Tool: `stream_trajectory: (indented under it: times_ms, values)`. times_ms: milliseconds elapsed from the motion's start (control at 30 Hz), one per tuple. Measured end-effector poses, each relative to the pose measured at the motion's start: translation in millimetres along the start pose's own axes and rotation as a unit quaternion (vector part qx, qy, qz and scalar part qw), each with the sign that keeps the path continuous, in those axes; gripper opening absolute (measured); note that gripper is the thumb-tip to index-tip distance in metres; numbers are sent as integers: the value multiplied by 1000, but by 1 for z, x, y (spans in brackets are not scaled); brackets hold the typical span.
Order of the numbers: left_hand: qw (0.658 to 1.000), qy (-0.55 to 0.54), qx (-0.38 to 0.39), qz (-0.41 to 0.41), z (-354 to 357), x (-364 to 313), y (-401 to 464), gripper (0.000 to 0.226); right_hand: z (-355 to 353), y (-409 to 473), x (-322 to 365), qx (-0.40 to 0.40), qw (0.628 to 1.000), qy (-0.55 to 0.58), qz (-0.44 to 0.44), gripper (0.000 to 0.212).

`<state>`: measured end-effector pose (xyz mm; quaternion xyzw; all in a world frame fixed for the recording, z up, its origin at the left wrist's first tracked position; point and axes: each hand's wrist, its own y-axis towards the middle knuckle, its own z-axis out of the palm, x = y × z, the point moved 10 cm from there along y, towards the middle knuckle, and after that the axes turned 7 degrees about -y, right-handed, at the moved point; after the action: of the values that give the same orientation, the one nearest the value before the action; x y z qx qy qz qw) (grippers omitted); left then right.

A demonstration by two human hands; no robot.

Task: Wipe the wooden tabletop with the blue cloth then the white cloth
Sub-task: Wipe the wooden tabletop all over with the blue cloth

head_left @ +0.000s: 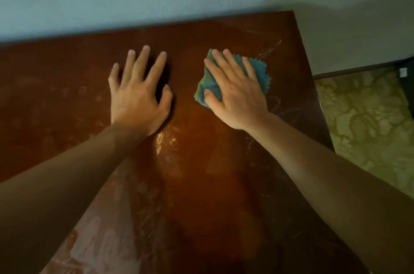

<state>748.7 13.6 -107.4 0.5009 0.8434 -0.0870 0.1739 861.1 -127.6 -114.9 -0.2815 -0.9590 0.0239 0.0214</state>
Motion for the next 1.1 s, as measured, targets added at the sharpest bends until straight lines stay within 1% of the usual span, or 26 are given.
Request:
stream_trajectory:
  times_ms: [100,200,267,400,500,567,667,800,933,1033,1100]
  values:
    - [999,6,30,38,14,-28,3,65,0,29,-24,12,999,-24,18,72]
    - [998,-6,55,20,32,-43,2,65,1,62,-52,28,998,-22,45,69]
    - [998,6,61,11,38,-45,-1,65,3,69,-55,30,998,-18,48,69]
    - [998,11,55,9,37,-45,-1,64,-1,35,-44,-5,998,-6,63,69]
    - [998,14,54,6,37,-45,-1,63,0,5,-31,-13,999,3,47,69]
    - [998,14,55,3,36,-45,-1,63,1,7,-33,0,999,3,36,70]
    - [999,1,51,2,35,-46,-1,63,-2,34,-56,8,999,-1,36,70]
    - [999,-2,48,3,33,-48,-1,63,-4,67,-93,25,998,-8,65,71]
    - [999,3,42,5,33,-48,-2,62,-1,41,-85,15,996,-8,90,73]
    - [999,7,39,6,34,-47,-1,61,2,11,-73,10,998,-16,58,72]
    - [999,7,39,6,34,-47,-1,61,2,13,-77,20,999,-14,33,73]
